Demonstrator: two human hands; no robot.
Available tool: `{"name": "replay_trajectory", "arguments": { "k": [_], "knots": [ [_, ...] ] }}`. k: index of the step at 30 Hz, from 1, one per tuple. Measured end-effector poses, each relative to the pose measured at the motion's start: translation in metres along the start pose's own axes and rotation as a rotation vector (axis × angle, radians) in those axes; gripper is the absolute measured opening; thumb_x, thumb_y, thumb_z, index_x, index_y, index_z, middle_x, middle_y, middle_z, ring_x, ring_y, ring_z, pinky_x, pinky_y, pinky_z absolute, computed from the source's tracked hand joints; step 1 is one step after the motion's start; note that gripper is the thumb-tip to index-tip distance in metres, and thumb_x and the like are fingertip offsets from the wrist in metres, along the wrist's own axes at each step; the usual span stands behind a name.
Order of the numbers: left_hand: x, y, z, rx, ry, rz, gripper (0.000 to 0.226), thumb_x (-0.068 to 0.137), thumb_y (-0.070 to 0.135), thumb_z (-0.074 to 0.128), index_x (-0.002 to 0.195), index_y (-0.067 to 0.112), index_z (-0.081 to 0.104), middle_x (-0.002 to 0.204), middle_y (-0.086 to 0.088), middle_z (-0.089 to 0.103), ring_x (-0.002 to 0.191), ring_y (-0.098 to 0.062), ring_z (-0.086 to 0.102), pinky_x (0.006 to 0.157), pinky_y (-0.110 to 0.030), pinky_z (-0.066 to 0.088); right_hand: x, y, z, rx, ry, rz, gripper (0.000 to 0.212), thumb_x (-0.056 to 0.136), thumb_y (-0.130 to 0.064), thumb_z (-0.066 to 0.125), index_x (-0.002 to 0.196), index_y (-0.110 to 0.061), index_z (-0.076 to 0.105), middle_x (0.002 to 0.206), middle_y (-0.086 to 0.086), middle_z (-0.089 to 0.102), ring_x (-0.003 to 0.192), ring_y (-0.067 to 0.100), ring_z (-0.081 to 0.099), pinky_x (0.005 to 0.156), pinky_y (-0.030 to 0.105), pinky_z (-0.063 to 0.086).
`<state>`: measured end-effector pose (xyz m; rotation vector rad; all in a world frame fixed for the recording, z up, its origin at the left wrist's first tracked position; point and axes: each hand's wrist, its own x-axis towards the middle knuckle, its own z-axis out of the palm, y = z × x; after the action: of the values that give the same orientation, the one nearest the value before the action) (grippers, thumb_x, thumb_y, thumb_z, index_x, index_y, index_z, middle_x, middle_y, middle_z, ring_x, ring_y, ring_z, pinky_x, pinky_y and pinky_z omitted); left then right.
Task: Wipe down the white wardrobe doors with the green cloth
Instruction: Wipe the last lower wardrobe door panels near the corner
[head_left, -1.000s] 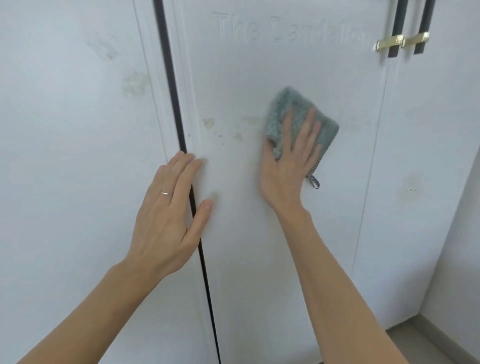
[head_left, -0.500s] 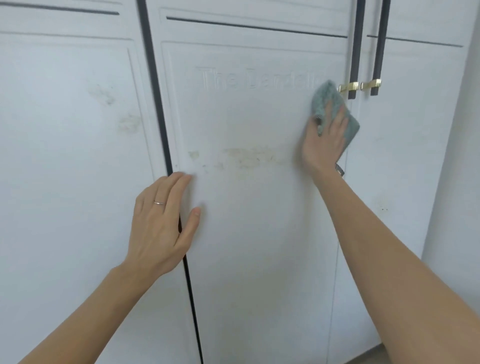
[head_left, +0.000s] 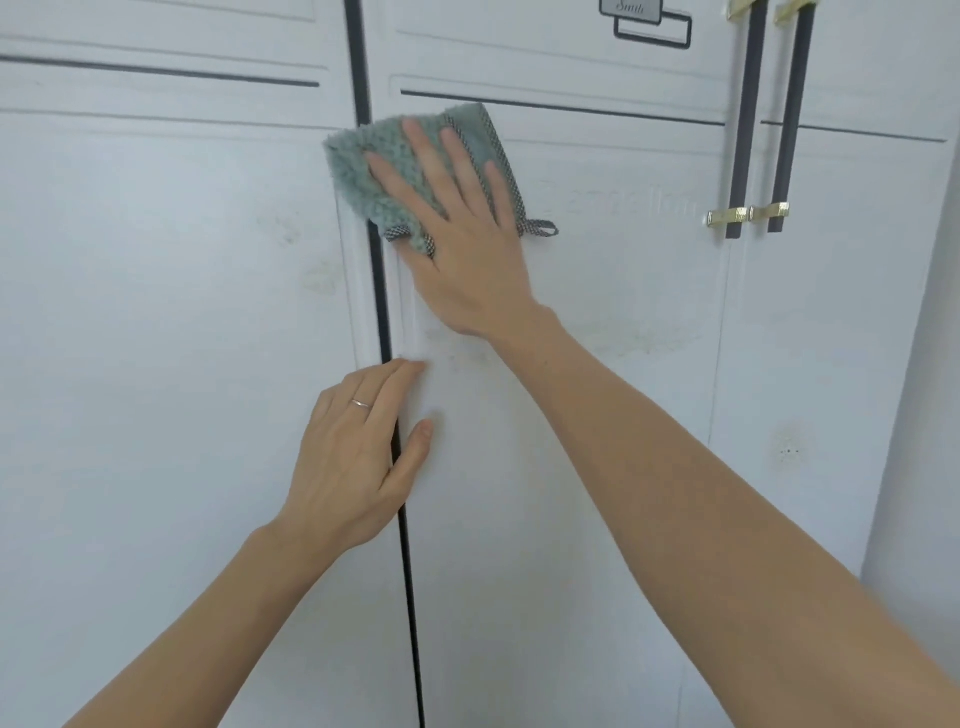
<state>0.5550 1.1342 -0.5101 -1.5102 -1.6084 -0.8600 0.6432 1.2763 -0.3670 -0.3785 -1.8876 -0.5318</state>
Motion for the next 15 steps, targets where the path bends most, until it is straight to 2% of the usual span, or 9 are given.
{"name": "replay_trajectory", "arguments": {
  "k": [1, 4, 10, 15],
  "knots": [
    [0.0, -0.001, -0.001, -0.001, -0.004, 0.007, 0.051, 0.104, 0.039, 0.042, 0.147, 0.012, 0.052, 0.145, -0.001, 0.057, 0.131, -0.022, 0.051, 0.107, -0.023, 0.027, 0.005, 0.013, -0.001, 0.012, 0.007, 0.057, 0.06, 0.102, -0.05, 0.029, 0.161, -0.04, 0.023, 0.171, -0.006, 0.014, 0.158, 0.02, 0.008, 0.127, 0.048, 0.006],
    [0.003, 0.0, -0.004, -0.004, -0.024, 0.016, 0.052, 0.104, 0.039, 0.043, 0.148, 0.012, 0.052, 0.145, -0.001, 0.058, 0.132, -0.022, 0.051, 0.107, -0.024, 0.027, 0.011, 0.062, -0.008, 0.042, 0.043, 0.418, 0.067, 0.098, -0.054, 0.017, 0.162, -0.034, 0.017, 0.172, -0.003, 0.01, 0.159, 0.022, 0.006, 0.127, 0.044, 0.004],
    [0.023, -0.003, -0.01, 0.011, 0.024, 0.084, 0.047, 0.1, 0.03, 0.05, 0.141, 0.008, 0.057, 0.142, -0.006, 0.058, 0.131, -0.027, 0.046, 0.105, -0.036, 0.033, -0.012, 0.133, -0.025, 0.254, 0.044, 0.968, 0.061, 0.111, -0.041, 0.02, 0.163, -0.019, -0.004, 0.172, 0.0, -0.006, 0.158, 0.018, -0.008, 0.127, 0.038, -0.003],
    [0.049, -0.006, -0.01, 0.018, 0.124, 0.139, 0.043, 0.098, 0.026, 0.054, 0.134, 0.005, 0.062, 0.144, -0.013, 0.057, 0.14, -0.036, 0.047, 0.115, -0.047, 0.034, -0.018, 0.12, -0.03, 0.387, 0.172, 1.02, 0.058, 0.112, -0.037, 0.025, 0.163, -0.019, 0.006, 0.172, -0.001, 0.004, 0.158, 0.015, -0.002, 0.127, 0.034, -0.002]
  ]
}}
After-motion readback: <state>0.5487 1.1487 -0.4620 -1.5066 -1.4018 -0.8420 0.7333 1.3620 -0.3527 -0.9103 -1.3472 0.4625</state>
